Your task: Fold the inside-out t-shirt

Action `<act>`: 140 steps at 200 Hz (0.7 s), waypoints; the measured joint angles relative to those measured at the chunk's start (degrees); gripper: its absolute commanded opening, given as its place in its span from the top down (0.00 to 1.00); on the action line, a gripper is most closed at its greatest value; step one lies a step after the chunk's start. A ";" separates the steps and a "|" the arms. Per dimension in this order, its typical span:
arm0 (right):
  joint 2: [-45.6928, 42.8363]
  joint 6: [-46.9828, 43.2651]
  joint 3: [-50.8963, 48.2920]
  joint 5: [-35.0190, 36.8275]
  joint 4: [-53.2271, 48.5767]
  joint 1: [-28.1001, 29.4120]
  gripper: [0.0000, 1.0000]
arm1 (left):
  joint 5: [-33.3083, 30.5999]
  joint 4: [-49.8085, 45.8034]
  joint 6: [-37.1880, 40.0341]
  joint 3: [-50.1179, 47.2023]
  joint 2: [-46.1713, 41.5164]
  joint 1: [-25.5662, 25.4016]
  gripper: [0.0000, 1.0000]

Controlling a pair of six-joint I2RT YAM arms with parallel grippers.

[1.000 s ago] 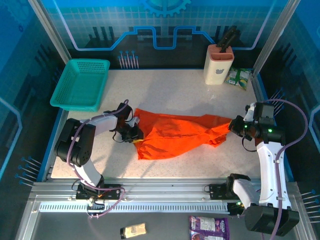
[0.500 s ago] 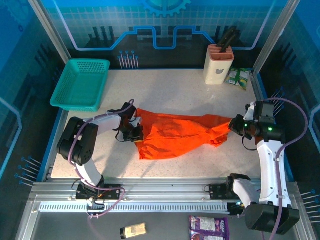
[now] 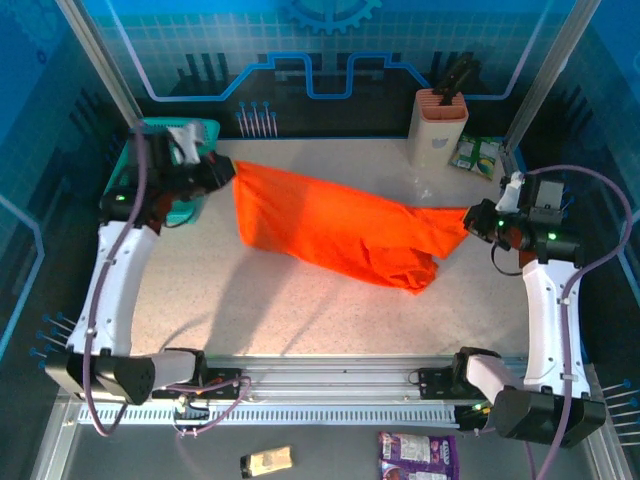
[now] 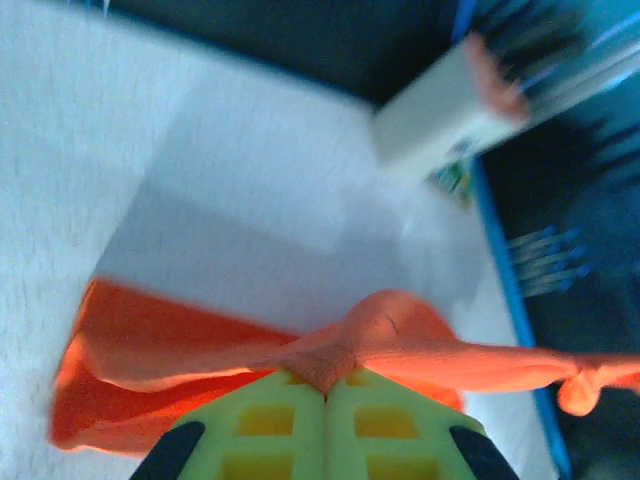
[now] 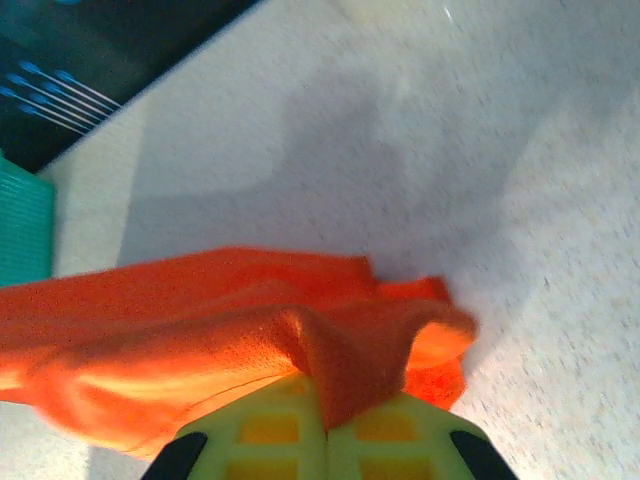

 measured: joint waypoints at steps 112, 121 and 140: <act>3.58 6.10 43.80 -2.89 10.58 -5.25 1.00 | 7.19 0.79 -10.16 10.67 1.25 5.51 1.00; 2.36 7.82 39.95 -4.35 13.11 -5.25 1.00 | 7.34 -0.92 -10.27 16.48 3.32 6.80 1.00; 2.05 12.00 30.01 -7.32 17.66 -5.25 1.00 | 7.23 -2.60 -10.16 33.07 8.59 9.42 1.00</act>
